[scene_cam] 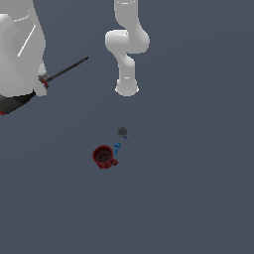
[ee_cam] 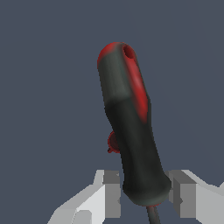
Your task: Pick up a designated object from a clutter of objects.
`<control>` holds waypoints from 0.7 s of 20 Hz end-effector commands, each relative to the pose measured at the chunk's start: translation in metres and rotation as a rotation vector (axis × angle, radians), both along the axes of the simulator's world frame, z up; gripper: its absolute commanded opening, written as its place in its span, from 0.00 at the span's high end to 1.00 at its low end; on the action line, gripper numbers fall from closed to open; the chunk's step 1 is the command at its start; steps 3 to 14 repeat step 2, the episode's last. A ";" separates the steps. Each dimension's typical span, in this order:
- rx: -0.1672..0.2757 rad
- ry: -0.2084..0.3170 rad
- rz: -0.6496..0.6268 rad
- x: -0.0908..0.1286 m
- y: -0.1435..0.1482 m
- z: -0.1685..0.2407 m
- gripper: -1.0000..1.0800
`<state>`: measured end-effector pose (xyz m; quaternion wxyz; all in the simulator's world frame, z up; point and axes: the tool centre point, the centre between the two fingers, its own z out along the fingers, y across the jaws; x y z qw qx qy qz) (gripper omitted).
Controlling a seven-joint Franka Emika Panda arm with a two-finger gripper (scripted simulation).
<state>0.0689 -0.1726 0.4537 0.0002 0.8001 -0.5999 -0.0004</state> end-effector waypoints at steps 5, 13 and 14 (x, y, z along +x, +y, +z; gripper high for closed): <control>0.000 -0.001 0.000 0.001 -0.001 0.002 1.00; 0.000 -0.001 0.000 0.001 -0.001 0.002 1.00; 0.000 -0.001 0.000 0.001 -0.001 0.002 1.00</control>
